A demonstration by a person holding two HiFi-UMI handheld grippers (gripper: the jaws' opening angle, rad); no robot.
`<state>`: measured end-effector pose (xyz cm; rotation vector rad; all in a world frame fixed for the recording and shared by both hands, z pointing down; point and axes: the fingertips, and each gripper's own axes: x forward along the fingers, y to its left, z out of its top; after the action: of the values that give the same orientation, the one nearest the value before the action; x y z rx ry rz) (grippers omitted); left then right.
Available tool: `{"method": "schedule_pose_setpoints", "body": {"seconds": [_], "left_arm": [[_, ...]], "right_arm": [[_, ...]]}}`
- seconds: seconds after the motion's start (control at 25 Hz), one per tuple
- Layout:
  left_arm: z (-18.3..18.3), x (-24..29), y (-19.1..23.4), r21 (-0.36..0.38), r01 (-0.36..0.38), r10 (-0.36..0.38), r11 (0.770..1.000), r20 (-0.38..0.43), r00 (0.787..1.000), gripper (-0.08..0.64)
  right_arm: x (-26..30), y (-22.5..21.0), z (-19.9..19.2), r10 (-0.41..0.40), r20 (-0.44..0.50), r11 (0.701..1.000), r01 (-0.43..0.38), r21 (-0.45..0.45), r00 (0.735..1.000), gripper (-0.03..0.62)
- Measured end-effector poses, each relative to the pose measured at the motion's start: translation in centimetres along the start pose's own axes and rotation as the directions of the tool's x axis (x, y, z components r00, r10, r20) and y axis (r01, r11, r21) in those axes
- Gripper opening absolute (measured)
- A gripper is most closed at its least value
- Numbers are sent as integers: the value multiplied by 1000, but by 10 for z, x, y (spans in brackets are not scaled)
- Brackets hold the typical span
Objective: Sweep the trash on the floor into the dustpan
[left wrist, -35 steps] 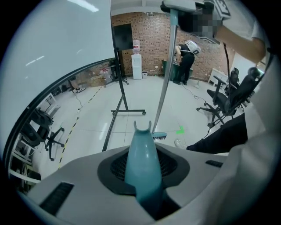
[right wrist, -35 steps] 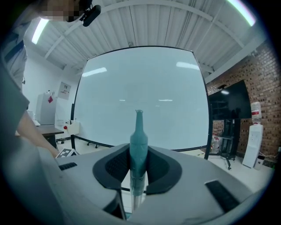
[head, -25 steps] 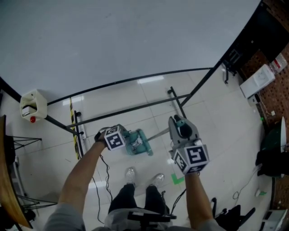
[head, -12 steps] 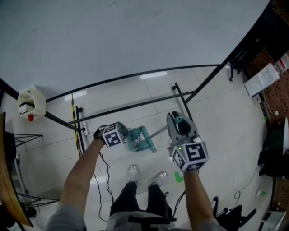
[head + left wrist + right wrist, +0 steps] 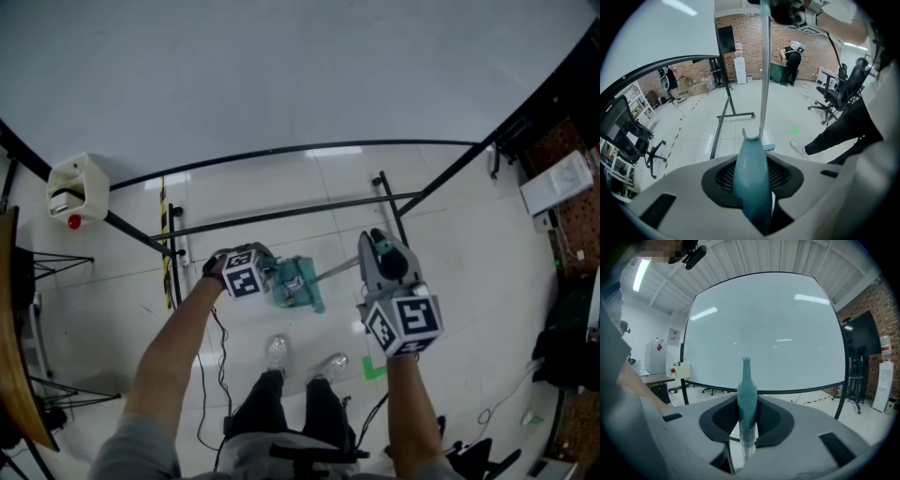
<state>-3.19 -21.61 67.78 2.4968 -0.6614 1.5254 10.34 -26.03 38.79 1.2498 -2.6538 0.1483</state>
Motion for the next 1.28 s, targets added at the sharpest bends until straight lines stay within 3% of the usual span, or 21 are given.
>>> {"method": "schedule_pose_setpoints", "body": {"seconds": [0.08, 0.2, 0.4, 0.52, 0.6, 0.76, 1.28], "left_arm": [[-8, 0, -1, -15, 4, -4, 1000, -26, 1000, 132], [-19, -1, -4, -60, 10, -12, 998, -42, 999, 208], [-25, -12, 4, -156, -23, 25, 988, 13, 1000, 295], [-34, -30, 11, -234, -59, 72, 970, 48, 996, 306], [-48, -45, 14, -307, -99, 126, 946, 69, 990, 316], [-80, -68, 15, -486, -152, 243, 861, 130, 961, 316], [-95, -55, -16, -648, -159, 321, 745, 139, 937, 316]], "right_arm": [[4, 6, 0, 17, 0, 1000, -17, -3, 1000, 71], [8, 15, 2, 39, -10, 999, -39, -13, 999, 71], [19, 25, 3, 65, -11, 998, -65, -17, 998, 71], [27, 37, 8, 90, -4, 996, -90, -14, 996, 71], [34, 48, 13, 112, 0, 994, -112, -19, 994, 71], [47, 66, 19, 154, -5, 987, -154, -34, 988, 71], [62, 113, 35, 248, -9, 967, -248, -50, 969, 71]]}}
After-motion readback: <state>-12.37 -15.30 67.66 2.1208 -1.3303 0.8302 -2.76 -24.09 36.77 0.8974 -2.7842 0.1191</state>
